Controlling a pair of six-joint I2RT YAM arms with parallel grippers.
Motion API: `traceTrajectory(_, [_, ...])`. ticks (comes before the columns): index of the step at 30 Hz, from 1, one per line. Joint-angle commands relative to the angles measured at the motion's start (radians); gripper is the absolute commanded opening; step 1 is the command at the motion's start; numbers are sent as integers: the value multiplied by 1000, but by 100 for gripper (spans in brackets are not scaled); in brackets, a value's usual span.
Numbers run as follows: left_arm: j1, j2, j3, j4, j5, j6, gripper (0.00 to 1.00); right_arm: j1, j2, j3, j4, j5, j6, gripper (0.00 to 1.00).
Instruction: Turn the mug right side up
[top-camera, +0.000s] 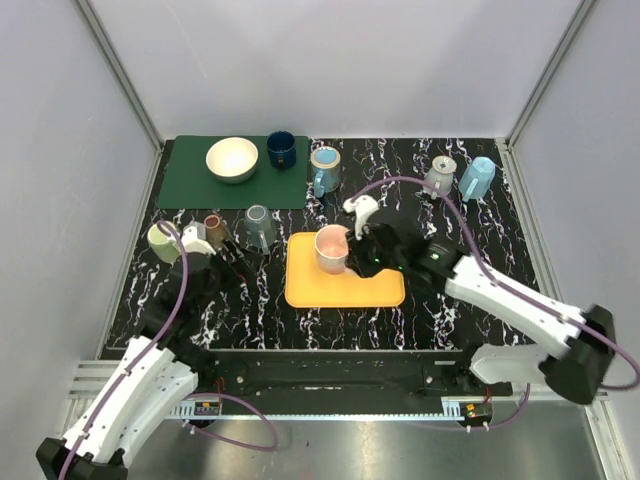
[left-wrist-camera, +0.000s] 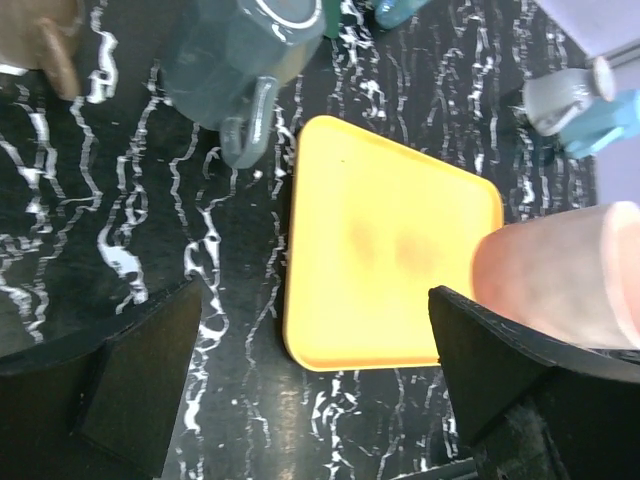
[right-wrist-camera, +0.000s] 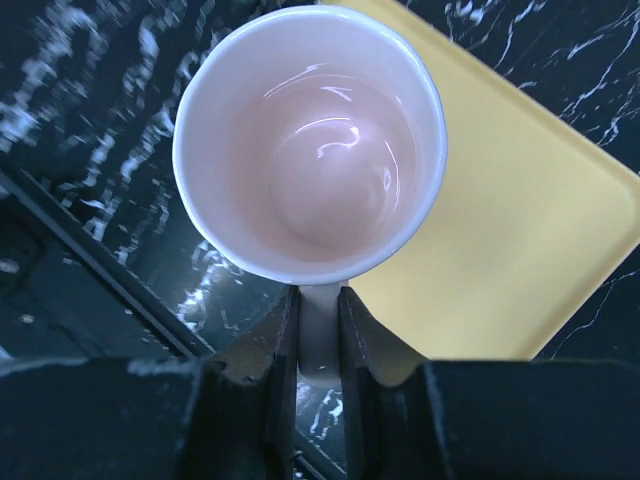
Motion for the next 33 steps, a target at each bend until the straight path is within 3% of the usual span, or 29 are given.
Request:
traceTrajectory(1, [-2,1,-40,217,161,-128,99,3,-200,-35,136,31,159,0])
traceTrajectory(6, [-5,24,-132,570,399,-237,99,-84,-350,-117,177,-77,326,0])
traceTrajectory(9, [-18,16,-206,876,493,-334,99,-223,-450,-226,307,-191,476,0])
traceTrajectory(11, [-36,36,-261,1068,520,-366,99,-292,-510,-321,480,-299,606,0])
traceTrajectory(18, [-260,214,-257,1309,499,-353,99,-305,-507,-519,1097,-399,935,0])
traceTrajectory(21, [-330,318,-222,1392,487,-339,99,-305,-476,-550,1220,-396,1000,0])
traceTrajectory(33, [-366,577,-93,1576,456,-348,98,-304,-450,-506,1245,-429,1024,0])
